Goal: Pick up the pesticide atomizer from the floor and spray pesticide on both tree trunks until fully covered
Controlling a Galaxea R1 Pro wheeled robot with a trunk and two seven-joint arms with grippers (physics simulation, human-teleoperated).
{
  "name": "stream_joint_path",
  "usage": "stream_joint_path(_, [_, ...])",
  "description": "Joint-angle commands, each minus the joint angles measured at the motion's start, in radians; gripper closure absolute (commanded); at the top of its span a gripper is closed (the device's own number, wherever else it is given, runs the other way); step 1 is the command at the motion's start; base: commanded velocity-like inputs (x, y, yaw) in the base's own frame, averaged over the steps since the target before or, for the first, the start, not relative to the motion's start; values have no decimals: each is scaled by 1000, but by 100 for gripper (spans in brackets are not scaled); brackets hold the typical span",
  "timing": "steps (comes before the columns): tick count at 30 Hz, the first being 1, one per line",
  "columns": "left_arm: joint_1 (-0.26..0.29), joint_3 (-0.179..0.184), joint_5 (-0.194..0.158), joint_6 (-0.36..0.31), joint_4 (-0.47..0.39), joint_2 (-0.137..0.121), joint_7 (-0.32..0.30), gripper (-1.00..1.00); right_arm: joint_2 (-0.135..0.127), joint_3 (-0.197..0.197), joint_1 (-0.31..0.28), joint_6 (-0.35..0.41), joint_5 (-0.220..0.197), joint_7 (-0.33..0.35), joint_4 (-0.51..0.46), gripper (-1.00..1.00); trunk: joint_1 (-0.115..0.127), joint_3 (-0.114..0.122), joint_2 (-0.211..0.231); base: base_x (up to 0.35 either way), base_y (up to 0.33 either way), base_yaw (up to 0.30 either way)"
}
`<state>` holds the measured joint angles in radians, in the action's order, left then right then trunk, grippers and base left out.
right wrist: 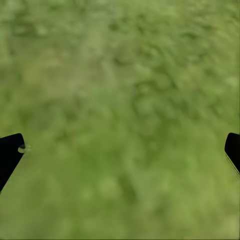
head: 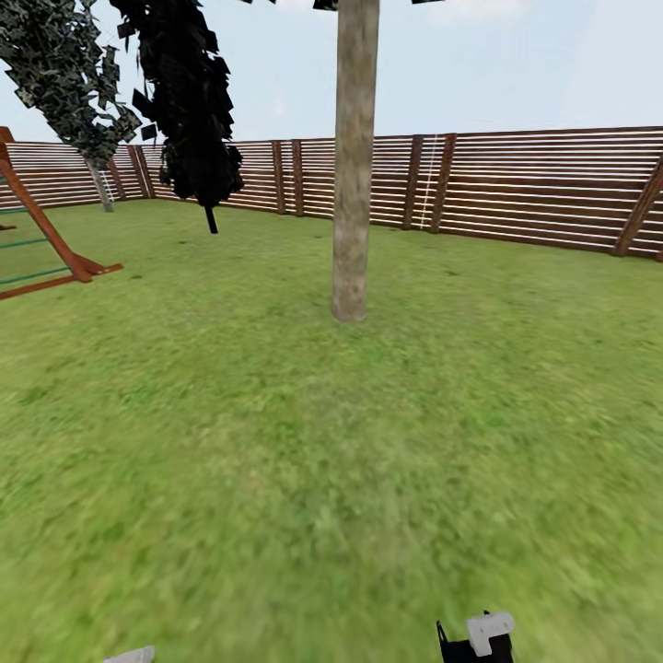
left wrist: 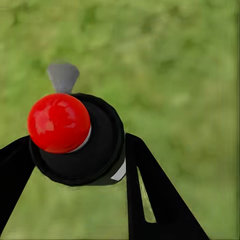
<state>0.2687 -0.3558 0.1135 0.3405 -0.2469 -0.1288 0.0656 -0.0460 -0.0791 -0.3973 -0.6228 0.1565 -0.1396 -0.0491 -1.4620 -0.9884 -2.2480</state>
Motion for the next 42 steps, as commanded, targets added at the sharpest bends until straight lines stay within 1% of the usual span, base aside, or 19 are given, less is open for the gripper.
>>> stream_joint_path(1, [0, 0, 0, 0, 0, 0, 0, 100, 0, 0, 0, 0, 0, 0, 0, -100, 0, 0, 0, 340, 0, 0])
stream_joint_path(42, [0, 0, 0, 0, 0, 0, -1, 100, 0, 1, 0, 0, 0, 0, 0, -100, 0, 0, 0, 340, 0, 0])
